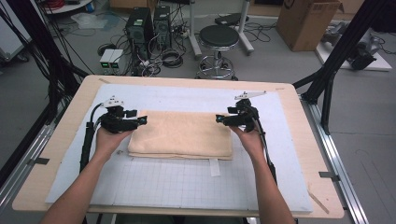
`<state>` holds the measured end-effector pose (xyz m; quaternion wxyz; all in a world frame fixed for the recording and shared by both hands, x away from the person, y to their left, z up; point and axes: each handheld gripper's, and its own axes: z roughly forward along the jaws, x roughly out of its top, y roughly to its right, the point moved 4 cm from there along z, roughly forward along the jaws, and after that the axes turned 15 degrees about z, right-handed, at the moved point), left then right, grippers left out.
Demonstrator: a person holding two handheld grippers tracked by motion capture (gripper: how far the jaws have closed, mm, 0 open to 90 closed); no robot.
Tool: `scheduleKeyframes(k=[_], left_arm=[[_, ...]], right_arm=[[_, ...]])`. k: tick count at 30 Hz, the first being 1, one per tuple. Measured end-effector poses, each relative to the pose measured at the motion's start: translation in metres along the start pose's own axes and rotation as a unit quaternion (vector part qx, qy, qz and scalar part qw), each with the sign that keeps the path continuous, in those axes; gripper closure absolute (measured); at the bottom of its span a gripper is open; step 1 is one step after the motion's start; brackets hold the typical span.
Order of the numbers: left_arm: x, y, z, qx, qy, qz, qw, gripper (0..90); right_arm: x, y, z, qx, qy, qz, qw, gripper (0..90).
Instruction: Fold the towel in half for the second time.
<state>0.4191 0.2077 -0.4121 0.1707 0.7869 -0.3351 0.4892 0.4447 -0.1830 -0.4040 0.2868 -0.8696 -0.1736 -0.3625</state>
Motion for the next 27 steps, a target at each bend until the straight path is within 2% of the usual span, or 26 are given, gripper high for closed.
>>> scheduleKeyframes(k=[11, 13, 17, 19, 21, 24, 27], left_arm=[[0.005, 0.006, -0.009, -0.005, 0.010, 0.009, 0.9999, 36.9], [0.006, 0.007, -0.012, -0.006, 0.012, 0.011, 0.9999, 35.8], [0.005, 0.010, -0.016, -0.007, 0.020, 0.012, 0.9997, 35.6], [0.004, 0.010, -0.018, -0.008, 0.015, 0.015, 0.9997, 35.1], [0.003, 0.012, -0.021, -0.008, 0.019, 0.014, 0.9997, 35.1], [0.002, 0.014, -0.026, -0.010, 0.021, 0.018, 0.9996, 35.0], [0.001, 0.017, -0.030, -0.010, 0.019, 0.026, 0.9994, 34.0]], right_arm=[[-0.001, -0.008, -0.006, 0.005, 0.005, -0.007, 1.0000, 24.2], [0.000, -0.009, -0.010, -0.001, 0.009, -0.011, 0.9999, 22.8], [0.000, -0.013, -0.017, 0.001, 0.014, -0.016, 0.9998, 21.6], [-0.001, -0.014, -0.020, 0.002, 0.015, -0.019, 0.9997, 21.4], [-0.003, -0.014, -0.023, 0.004, 0.019, -0.021, 0.9996, 21.1], [-0.006, -0.012, -0.025, 0.003, 0.009, -0.017, 0.9998, 19.0], [-0.009, -0.012, -0.029, 0.005, 0.017, -0.015, 0.9997, 19.0]])
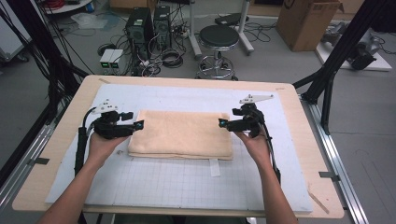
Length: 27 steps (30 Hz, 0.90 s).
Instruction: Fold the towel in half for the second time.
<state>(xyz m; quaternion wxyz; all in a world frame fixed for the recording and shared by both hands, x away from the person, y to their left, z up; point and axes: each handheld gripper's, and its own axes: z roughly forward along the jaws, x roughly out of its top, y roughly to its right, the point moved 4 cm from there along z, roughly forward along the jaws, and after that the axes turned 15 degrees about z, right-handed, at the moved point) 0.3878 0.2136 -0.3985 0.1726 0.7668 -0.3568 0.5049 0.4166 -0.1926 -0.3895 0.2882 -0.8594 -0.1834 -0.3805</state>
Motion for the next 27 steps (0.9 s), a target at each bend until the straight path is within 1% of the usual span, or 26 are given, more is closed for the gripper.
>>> scheduleKeyframes(k=[2, 4, 5, 6, 8, 11, 13, 14, 15, 17, 18, 22, 23, 25, 27], left_arm=[[-0.002, 0.002, -0.002, -0.001, -0.007, 0.004, 1.0000, 32.2], [-0.003, 0.004, -0.005, 0.001, -0.013, 0.012, 0.9999, 31.8], [-0.003, 0.005, -0.006, 0.000, -0.013, 0.011, 0.9999, 31.6], [-0.003, 0.006, -0.007, -0.003, -0.013, 0.011, 0.9998, 31.3], [-0.002, 0.009, -0.009, -0.005, -0.012, 0.015, 0.9998, 30.8], [0.000, 0.013, -0.012, -0.006, -0.007, 0.020, 0.9998, 30.7], [0.000, 0.015, -0.013, -0.007, -0.008, 0.023, 0.9997, 30.3], [0.000, 0.016, -0.014, -0.007, -0.008, 0.026, 0.9996, 30.2], [-0.001, 0.017, -0.014, -0.006, -0.005, 0.024, 0.9997, 30.2], [-0.005, 0.017, -0.014, -0.003, -0.006, 0.027, 0.9996, 30.2], [-0.007, 0.017, -0.014, -0.004, -0.009, 0.028, 0.9996, 30.2], [-0.015, 0.019, -0.016, -0.006, -0.017, 0.028, 0.9995, 29.8], [-0.016, 0.020, -0.017, -0.007, -0.014, 0.026, 0.9995, 29.7], [-0.019, 0.021, -0.018, -0.008, -0.014, 0.024, 0.9996, 29.6], [-0.021, 0.022, -0.020, -0.009, -0.016, 0.023, 0.9996, 29.4]], right_arm=[[-0.003, 0.001, -0.003, 0.002, 0.005, 0.000, 1.0000, 18.9], [-0.006, 0.001, -0.005, 0.002, -0.002, 0.004, 1.0000, 17.0], [-0.007, 0.002, -0.007, 0.002, -0.001, 0.002, 1.0000, 17.1], [-0.008, 0.001, -0.009, 0.002, 0.006, 0.000, 1.0000, 17.1], [-0.011, 0.000, -0.012, 0.003, 0.012, -0.003, 0.9999, 17.0], [-0.014, 0.000, -0.014, 0.009, 0.013, 0.000, 0.9999, 16.8], [-0.017, 0.000, -0.016, 0.012, 0.013, 0.000, 0.9999, 16.3], [-0.017, 0.000, -0.017, 0.011, 0.009, 0.000, 0.9999, 15.6], [-0.018, 0.000, -0.018, 0.011, 0.006, 0.002, 0.9999, 15.4], [-0.019, -0.001, -0.019, 0.011, 0.005, 0.000, 0.9999, 14.9], [-0.019, -0.001, -0.019, 0.011, 0.007, -0.006, 0.9999, 14.9], [-0.023, 0.000, -0.020, 0.003, -0.009, -0.005, 0.9999, 14.0], [-0.025, 0.000, -0.020, 0.004, -0.010, -0.003, 0.9999, 14.0], [-0.029, 0.000, -0.020, 0.002, -0.002, -0.009, 1.0000, 14.0], [-0.035, 0.001, -0.020, 0.002, -0.007, -0.008, 0.9999, 14.0]])
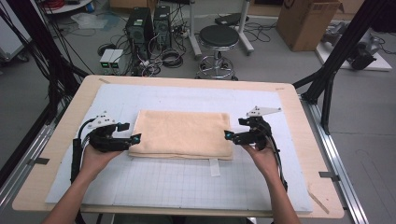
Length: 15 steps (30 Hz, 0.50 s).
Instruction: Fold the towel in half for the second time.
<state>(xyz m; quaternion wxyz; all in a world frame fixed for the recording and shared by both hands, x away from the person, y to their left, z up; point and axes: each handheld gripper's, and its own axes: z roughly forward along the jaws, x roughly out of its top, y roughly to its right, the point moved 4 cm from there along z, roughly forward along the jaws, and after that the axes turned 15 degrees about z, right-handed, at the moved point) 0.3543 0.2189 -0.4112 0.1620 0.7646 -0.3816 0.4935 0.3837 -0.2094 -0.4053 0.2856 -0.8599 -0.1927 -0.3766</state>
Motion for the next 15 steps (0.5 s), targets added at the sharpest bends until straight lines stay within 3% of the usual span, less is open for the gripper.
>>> scheduleKeyframes(k=[7, 11, 15], left_arm=[[-0.005, 0.005, -0.006, 0.005, 0.013, -0.002, 0.9999, 29.4], [-0.006, 0.010, -0.009, -0.005, 0.019, -0.004, 0.9998, 27.5], [-0.012, 0.018, -0.011, -0.004, 0.010, 0.007, 0.9999, 27.4]], right_arm=[[-0.012, 0.001, -0.006, 0.001, 0.006, 0.000, 1.0000, 13.8], [-0.017, 0.000, -0.011, 0.006, 0.009, 0.001, 0.9999, 12.4], [-0.020, -0.004, -0.017, 0.006, 0.018, -0.005, 0.9998, 12.4]])
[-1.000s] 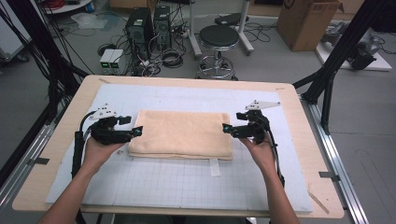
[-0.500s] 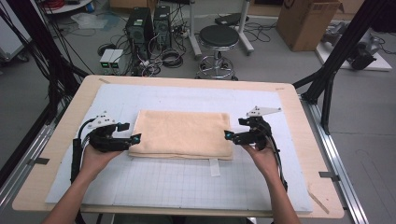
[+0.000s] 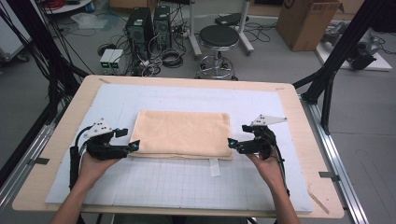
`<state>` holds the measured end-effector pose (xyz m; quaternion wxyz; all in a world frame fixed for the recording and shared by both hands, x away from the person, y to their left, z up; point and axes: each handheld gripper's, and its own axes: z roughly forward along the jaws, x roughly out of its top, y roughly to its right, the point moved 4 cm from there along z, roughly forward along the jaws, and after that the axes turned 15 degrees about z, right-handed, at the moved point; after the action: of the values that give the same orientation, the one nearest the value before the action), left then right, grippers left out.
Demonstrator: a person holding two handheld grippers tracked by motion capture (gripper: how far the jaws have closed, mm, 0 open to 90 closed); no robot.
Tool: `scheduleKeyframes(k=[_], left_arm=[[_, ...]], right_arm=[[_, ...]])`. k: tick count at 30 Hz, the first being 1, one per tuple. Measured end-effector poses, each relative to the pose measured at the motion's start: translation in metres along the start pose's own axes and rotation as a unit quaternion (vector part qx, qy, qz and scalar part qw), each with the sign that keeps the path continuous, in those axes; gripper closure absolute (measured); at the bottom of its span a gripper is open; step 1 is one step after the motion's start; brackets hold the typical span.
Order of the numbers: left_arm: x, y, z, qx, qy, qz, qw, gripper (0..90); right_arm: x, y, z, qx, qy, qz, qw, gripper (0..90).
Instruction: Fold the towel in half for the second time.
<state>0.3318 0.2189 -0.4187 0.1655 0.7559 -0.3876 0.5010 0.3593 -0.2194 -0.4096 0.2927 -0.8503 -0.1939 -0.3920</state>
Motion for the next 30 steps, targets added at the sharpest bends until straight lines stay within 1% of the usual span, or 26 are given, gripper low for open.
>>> scheduleKeyframes(k=[2, 3, 4, 6, 7, 9, 10, 11, 13, 18, 21, 22, 24, 28, 30], left_arm=[[-0.002, 0.003, -0.001, 0.000, 0.002, 0.002, 1.0000, 27.2], [-0.003, 0.005, -0.002, -0.001, -0.002, 0.005, 1.0000, 27.2], [-0.003, 0.007, -0.002, 0.001, -0.005, 0.013, 0.9999, 27.1], [-0.004, 0.008, -0.004, 0.003, -0.002, 0.015, 0.9999, 27.1], [-0.004, 0.009, -0.005, 0.001, 0.001, 0.011, 0.9999, 27.1], [-0.008, 0.009, -0.007, 0.005, 0.002, 0.009, 0.9999, 27.1], [-0.010, 0.009, -0.008, 0.004, 0.003, 0.007, 1.0000, 27.1], [-0.012, 0.009, -0.010, 0.005, 0.003, 0.003, 1.0000, 27.1], [-0.015, 0.009, -0.014, 0.007, 0.004, 0.001, 1.0000, 27.1], [-0.018, 0.010, -0.021, 0.011, 0.007, 0.001, 0.9999, 27.0], [-0.020, 0.013, -0.024, 0.009, 0.004, 0.005, 0.9999, 27.0], [-0.021, 0.014, -0.025, 0.008, 0.003, 0.009, 0.9999, 27.0], [-0.022, 0.015, -0.026, 0.011, 0.000, 0.011, 0.9999, 27.0], [-0.025, 0.017, -0.031, 0.012, 0.002, 0.006, 0.9999, 27.0], [-0.026, 0.019, -0.033, 0.012, 0.001, 0.008, 0.9999, 26.9]], right_arm=[[-0.003, -0.001, -0.002, 0.002, 0.001, -0.001, 1.0000, 12.4], [-0.005, -0.002, -0.003, 0.003, 0.003, -0.001, 1.0000, 12.4], [-0.007, -0.002, -0.004, 0.002, 0.004, 0.000, 1.0000, 12.4], [-0.012, -0.002, -0.006, 0.007, 0.007, 0.005, 0.9999, 12.4], [-0.014, -0.002, -0.006, 0.008, 0.008, 0.006, 0.9999, 12.4], [-0.018, -0.002, -0.008, 0.007, 0.012, 0.004, 0.9999, 12.4], [-0.020, -0.002, -0.010, 0.007, 0.011, 0.006, 0.9999, 12.4], [-0.022, -0.001, -0.011, 0.006, 0.012, 0.003, 0.9999, 12.4], [-0.025, 0.000, -0.014, 0.003, 0.013, 0.005, 0.9999, 12.4], [-0.033, 0.003, -0.023, -0.003, 0.017, 0.010, 0.9998, 12.4], [-0.037, 0.003, -0.028, -0.006, 0.019, 0.007, 0.9998, 12.3], [-0.039, 0.003, -0.029, -0.008, 0.019, 0.007, 0.9998, 12.4], [-0.042, 0.002, -0.031, -0.008, 0.017, 0.006, 0.9998, 12.3], [-0.047, 0.001, -0.037, -0.014, 0.018, 0.004, 0.9997, 12.3], [-0.049, 0.002, -0.041, -0.012, 0.023, 0.004, 0.9996, 12.4]])
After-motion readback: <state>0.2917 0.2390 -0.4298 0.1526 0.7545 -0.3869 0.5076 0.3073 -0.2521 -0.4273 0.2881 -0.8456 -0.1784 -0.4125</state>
